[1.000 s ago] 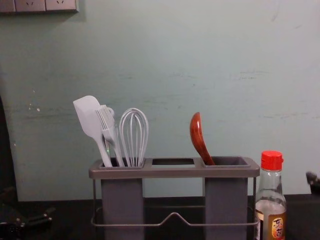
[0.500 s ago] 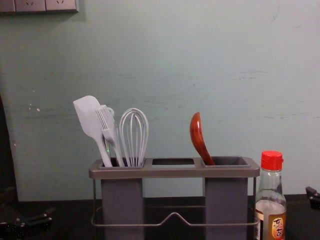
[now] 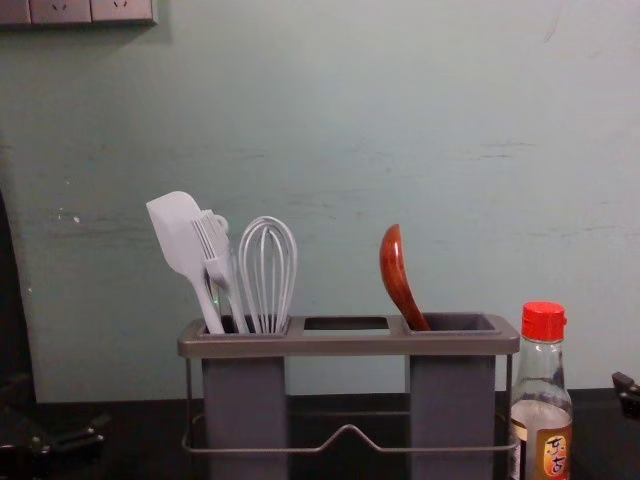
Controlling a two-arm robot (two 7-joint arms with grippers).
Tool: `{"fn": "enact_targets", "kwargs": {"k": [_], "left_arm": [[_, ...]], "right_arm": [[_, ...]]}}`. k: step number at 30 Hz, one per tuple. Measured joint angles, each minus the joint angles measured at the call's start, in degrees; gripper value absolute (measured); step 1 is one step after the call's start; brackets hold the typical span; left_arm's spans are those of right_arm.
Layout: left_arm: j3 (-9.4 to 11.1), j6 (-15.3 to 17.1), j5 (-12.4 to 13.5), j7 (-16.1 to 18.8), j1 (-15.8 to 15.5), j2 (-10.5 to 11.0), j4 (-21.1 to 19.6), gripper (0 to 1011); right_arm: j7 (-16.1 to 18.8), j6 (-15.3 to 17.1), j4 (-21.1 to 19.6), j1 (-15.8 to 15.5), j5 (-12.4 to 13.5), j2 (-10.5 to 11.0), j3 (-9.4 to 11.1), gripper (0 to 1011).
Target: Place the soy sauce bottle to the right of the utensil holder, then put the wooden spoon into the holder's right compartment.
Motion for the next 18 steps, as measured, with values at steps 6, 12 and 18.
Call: {"fn": "enact_targets", "kwargs": {"k": [6,12,18], "left_arm": [[0.00,0.00,0.00,0.00,0.00,0.00,0.00,1005],[0.00,0.00,0.00,0.00,0.00,0.00,0.00,1005],[0.00,0.00,0.00,0.00,0.00,0.00,0.00,1005]], "right_arm": [[0.05,0.13,-0.02,0.02,0.00,0.00,-0.02,1002],[0.08,0.19,-0.06,0.06,0.00,0.00,-0.02,1002],[0.10,0.24,-0.08,0.08,0.00,0.00,-0.02,1003]]}}
